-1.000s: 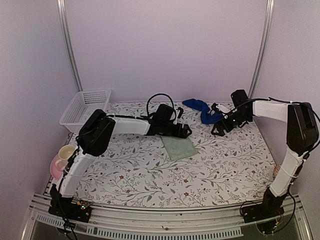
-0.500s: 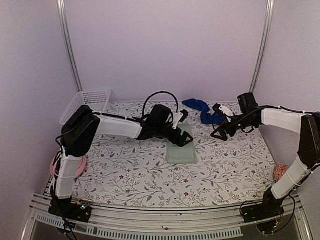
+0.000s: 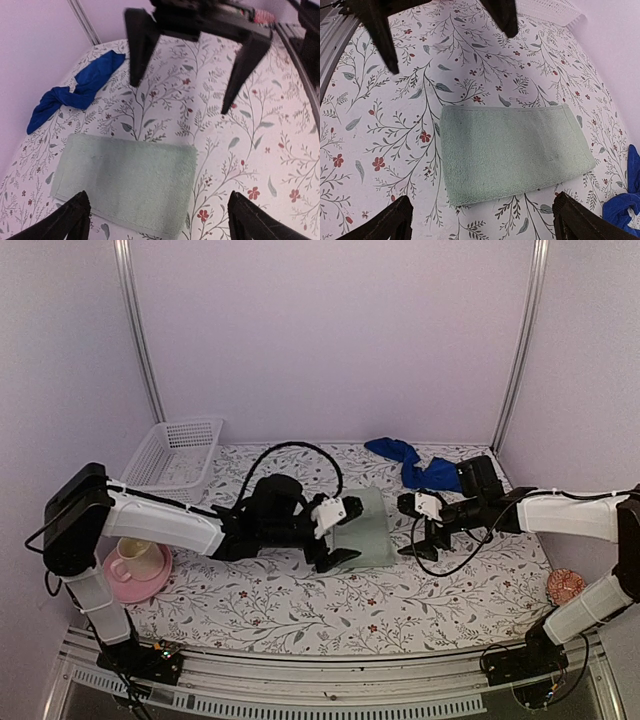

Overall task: Roll the towels
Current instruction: Roll the towel at the center of the board.

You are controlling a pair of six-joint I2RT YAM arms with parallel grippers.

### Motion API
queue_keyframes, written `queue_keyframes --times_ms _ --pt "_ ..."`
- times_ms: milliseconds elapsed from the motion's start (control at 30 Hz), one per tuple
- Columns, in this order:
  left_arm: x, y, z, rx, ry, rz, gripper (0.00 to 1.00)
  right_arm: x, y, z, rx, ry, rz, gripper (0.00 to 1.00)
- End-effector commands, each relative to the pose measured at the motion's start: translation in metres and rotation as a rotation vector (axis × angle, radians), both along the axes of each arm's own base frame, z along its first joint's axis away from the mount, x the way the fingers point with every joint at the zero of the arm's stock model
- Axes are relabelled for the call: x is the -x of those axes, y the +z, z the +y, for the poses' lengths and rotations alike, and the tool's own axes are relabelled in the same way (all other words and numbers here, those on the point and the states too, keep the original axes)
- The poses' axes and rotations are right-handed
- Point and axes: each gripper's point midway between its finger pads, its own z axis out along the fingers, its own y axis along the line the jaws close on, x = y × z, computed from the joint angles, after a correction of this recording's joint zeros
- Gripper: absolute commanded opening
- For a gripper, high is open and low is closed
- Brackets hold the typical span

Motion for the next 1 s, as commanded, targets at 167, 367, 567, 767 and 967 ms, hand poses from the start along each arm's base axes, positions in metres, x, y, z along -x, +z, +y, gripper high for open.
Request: queue_keyframes --times_ms 167,367,567,767,967 --pt "0.027 -0.08 -0.006 -0.347 -0.108 -0.195 0.86 -0.019 -0.009 0.001 0.067 -0.054 -0.032 0.99" --pt "0.021 -0.1 -0.001 -0.435 -0.085 -0.238 0.75 -0.025 -0.001 -0.003 0.077 -0.092 -0.058 0.99" --pt "0.013 -0.116 0.004 -0.49 -0.061 -0.273 0.66 -0.028 0.009 -0.006 0.064 -0.114 -0.07 0.99" --pt "0.006 -0.137 0.005 -0.543 -0.046 -0.294 0.54 -0.031 0.016 -0.013 0.047 -0.128 -0.078 0.99" --pt "-0.001 -0.151 0.006 -0.572 -0.022 -0.302 0.47 -0.028 0.017 -0.019 0.033 -0.116 -0.08 0.99"
